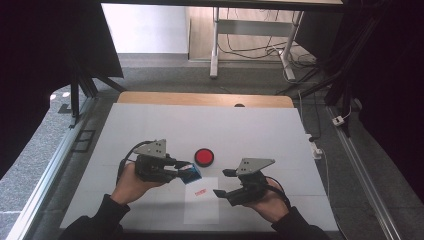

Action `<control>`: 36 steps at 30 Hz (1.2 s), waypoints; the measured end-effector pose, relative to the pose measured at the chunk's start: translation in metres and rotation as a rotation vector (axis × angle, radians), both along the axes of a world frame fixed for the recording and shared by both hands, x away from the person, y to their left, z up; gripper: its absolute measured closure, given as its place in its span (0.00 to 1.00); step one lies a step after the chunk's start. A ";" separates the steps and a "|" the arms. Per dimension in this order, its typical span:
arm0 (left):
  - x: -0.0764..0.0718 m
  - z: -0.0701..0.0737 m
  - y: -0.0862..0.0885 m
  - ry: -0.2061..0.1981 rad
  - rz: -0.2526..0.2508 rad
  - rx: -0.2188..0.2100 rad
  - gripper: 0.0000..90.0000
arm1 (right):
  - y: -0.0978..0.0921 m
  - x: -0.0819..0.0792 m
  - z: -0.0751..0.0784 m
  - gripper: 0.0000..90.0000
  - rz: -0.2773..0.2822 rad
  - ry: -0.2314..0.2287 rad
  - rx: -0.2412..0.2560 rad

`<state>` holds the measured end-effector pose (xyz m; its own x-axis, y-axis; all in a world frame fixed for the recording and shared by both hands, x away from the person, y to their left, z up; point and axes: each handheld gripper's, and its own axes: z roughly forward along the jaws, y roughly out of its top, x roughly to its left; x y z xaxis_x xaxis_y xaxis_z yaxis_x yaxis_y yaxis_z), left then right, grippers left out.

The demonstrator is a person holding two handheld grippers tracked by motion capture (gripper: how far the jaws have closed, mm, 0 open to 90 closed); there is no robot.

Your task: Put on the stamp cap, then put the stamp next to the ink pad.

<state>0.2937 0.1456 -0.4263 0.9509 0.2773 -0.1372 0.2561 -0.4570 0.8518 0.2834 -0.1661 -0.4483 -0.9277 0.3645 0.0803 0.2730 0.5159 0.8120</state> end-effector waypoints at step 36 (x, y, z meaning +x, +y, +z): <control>0.014 -0.008 0.027 0.033 0.230 0.114 0.78 | -0.032 -0.011 -0.004 0.00 -0.192 -0.024 -0.058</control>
<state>0.3074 0.1727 -0.4338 0.8563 0.5016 -0.1228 0.3916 -0.4757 0.7876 0.2727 -0.1986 -0.4524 -0.8423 0.5380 0.0327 0.3514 0.5022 0.7901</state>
